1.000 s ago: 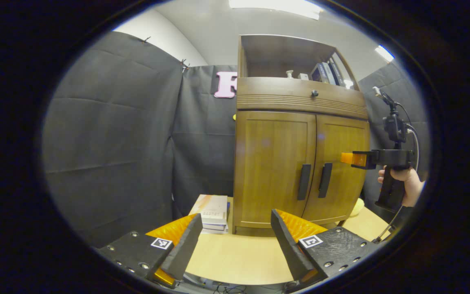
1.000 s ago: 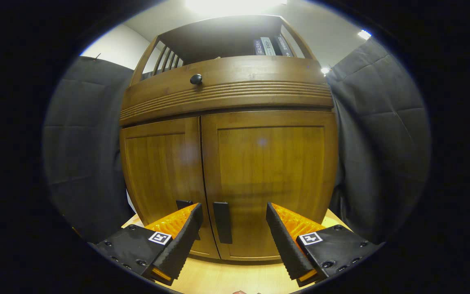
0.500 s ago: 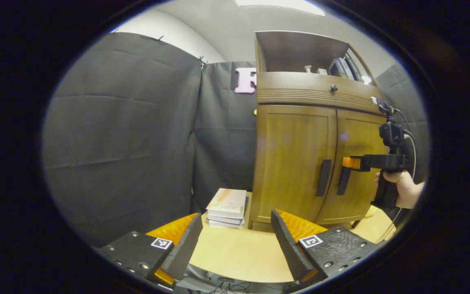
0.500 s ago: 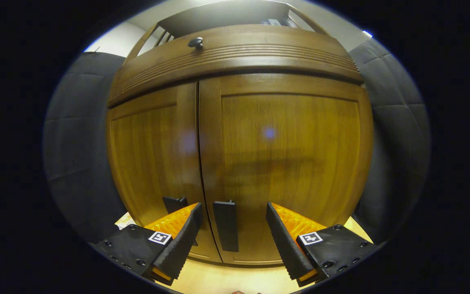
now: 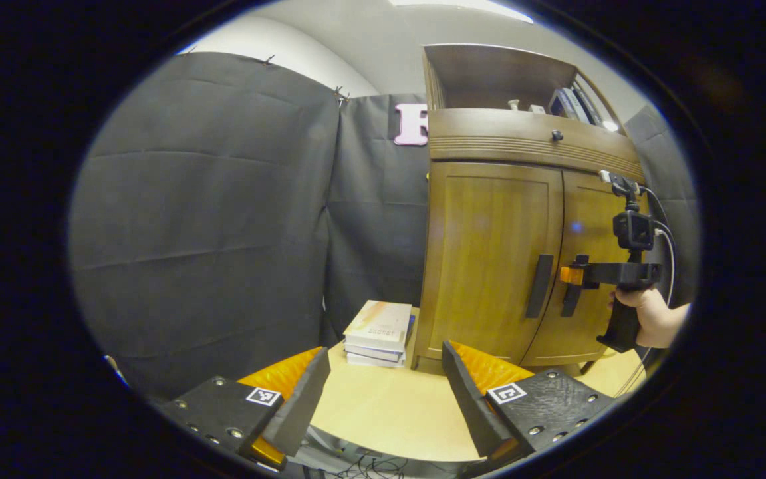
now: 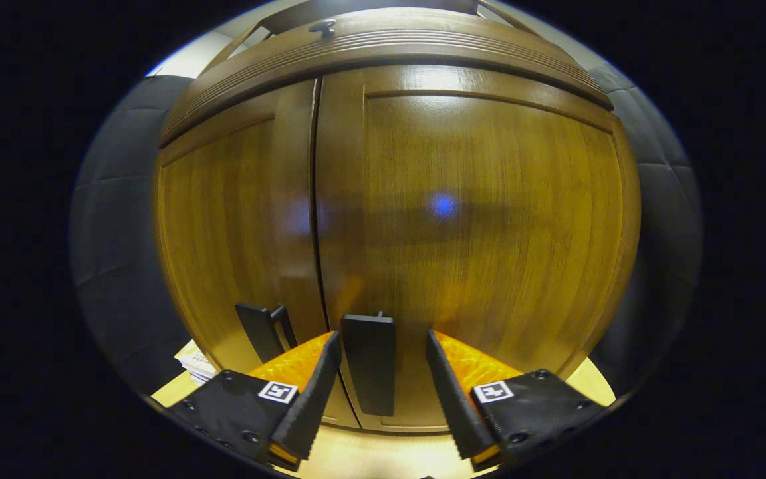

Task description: Open the right door of the double-door shoe cabinet with the right hand, and open the left door with the left hand.

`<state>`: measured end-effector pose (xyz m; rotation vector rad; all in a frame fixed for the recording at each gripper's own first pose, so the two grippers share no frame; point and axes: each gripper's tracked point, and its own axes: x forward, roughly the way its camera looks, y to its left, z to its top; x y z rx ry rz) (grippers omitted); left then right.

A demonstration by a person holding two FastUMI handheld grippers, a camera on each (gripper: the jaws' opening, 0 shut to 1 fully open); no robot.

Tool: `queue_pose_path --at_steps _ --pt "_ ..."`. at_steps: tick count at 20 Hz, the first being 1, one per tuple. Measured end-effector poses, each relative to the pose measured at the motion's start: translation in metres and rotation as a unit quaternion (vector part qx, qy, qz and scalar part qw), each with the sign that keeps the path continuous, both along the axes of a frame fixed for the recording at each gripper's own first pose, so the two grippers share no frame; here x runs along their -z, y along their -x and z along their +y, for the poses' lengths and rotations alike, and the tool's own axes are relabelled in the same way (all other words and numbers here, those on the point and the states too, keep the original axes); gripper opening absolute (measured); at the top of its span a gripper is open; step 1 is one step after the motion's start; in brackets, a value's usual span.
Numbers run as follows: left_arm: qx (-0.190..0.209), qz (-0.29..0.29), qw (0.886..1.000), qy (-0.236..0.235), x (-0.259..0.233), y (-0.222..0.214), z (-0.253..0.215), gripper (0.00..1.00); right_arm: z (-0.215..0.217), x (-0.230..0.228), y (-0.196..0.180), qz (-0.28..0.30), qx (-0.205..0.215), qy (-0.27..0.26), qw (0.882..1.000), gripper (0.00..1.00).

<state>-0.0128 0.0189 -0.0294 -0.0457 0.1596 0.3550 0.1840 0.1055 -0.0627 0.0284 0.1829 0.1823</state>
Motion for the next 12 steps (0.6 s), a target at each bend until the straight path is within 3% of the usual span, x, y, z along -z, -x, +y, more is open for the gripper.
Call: queue_pose_path --at_steps 4,7,12 --pt "0.000 0.001 1.000 0.000 -0.0007 -0.0017 -0.0010 0.98 0.0030 0.0073 -0.0014 0.010 0.003 0.008 1.000 0.35" --pt "0.005 -0.002 1.000 0.001 -0.0018 -0.0042 -0.0031 0.98 0.0032 0.0076 -0.0009 0.018 0.005 -0.001 1.000 0.29" --pt "0.025 -0.004 1.000 0.007 -0.0026 -0.0031 -0.0078 0.98 0.0041 0.0074 -0.0012 0.025 -0.033 -0.013 0.999 0.09"
